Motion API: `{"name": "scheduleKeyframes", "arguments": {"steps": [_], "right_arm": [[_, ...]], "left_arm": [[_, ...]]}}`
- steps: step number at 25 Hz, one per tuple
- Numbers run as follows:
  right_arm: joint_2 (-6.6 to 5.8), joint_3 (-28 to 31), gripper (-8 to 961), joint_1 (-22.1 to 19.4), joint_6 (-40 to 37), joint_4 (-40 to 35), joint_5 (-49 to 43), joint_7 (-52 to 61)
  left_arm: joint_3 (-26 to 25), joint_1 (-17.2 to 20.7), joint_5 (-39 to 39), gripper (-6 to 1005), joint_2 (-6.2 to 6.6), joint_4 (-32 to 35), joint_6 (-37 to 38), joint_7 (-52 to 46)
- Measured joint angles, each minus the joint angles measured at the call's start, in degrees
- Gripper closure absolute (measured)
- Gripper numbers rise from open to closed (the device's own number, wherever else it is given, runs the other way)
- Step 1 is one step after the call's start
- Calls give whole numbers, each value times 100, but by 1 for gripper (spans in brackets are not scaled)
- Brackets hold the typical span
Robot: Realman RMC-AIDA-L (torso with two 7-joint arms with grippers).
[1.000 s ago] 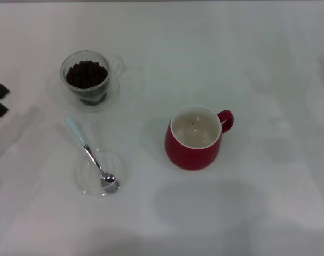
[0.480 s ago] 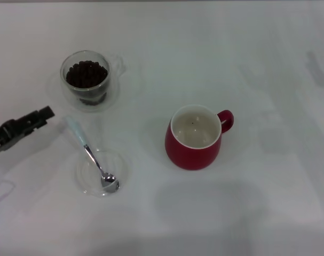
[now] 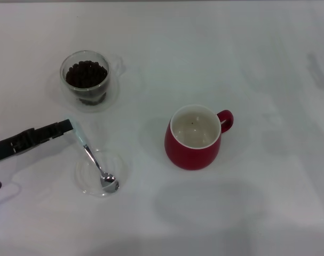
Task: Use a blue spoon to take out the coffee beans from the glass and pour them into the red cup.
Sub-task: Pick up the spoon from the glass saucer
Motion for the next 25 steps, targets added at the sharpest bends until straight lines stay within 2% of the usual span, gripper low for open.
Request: {"name": "scheduleKeyframes", "arguments": {"steps": [10, 15, 25], "right_arm": [[2, -32, 121, 9, 24, 0, -1, 9], [3, -84, 121, -2, 24, 39, -1, 27], [-4, -90, 121, -34, 24, 53, -1, 76]], "left_arm": [[373, -234, -21, 455, -19, -35, -87, -23], [330, -238, -65, 528, -24, -35, -130, -16], [365, -273, -239, 780, 12, -35, -142, 30]]}}
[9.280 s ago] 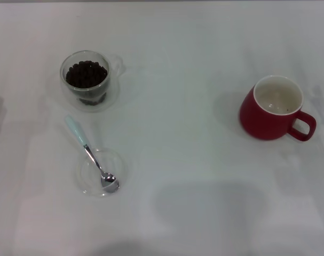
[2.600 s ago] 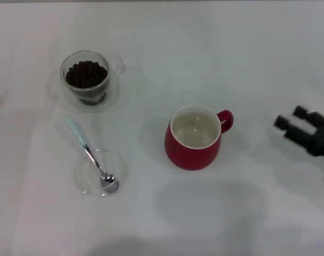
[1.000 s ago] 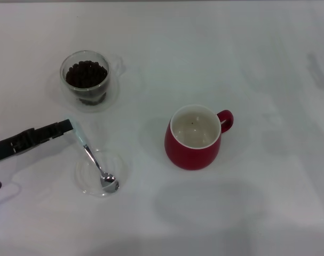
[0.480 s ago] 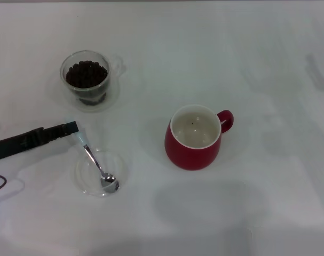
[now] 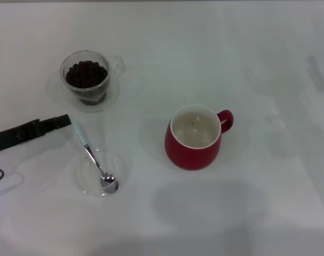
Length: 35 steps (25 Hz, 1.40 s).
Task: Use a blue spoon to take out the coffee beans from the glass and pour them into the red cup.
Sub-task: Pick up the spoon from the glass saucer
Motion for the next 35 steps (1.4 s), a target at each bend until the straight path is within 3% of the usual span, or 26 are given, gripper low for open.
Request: {"name": "scheduleKeyframes", "arguments": {"steps": [9, 20, 28, 35], "right_arm": [[-2, -14, 122, -25, -4, 1, 0, 0], [-2, -14, 121, -54, -48, 0, 0, 83], [-3, -14, 122, -90, -54, 0, 0, 195], [-2, -14, 122, -98, -54, -7, 0, 218]], "left_arm": [[-31, 9, -36, 935, 14, 0, -1, 128], [-37, 45, -36, 941, 31, 1, 44, 129], [-30, 282, -427, 899, 22, 59, 189, 734], [10, 266, -242, 639, 5, 22, 193, 740]]}}
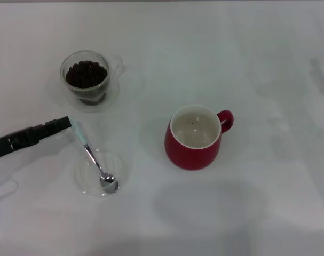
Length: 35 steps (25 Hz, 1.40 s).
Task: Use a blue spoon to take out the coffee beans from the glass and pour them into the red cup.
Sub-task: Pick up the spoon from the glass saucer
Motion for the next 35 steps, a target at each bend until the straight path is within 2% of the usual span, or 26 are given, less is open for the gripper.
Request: {"name": "scheduleKeyframes", "arguments": {"steps": [9, 15, 18, 28, 35], "right_arm": [[0, 0, 122, 52, 30, -17, 0, 1], [0, 1, 122, 53, 38, -20, 0, 1], [0, 11, 122, 53, 41, -20, 0, 3], [0, 26, 122, 49, 52, -3, 7, 10], [0, 39, 122, 53, 54, 6, 19, 10]], "left_arm": [[6, -63, 49, 233, -24, 14, -33, 6], [190, -263, 57, 172, -132, -26, -116, 31], [220, -342, 58, 172, -201, -29, -252, 25], [223, -358, 30, 171, -287, 21, -521, 3], [180, -339, -43, 330, -309, 13, -567, -33]]}}
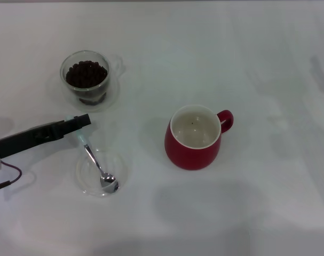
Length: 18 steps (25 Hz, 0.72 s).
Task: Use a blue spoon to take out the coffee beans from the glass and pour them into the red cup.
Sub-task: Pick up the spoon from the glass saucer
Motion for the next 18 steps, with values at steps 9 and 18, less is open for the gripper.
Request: {"name": "scheduleKeyframes", "arguments": {"steps": [9, 18], "right_arm": [[0, 30, 122, -5, 0, 2, 24, 0], [0, 43, 122, 2, 12, 6, 32, 0]], "left_arm": [[-10, 1, -61, 665, 10, -26, -4, 32], [-10, 43, -365, 855, 42, 13, 32, 36]]}}
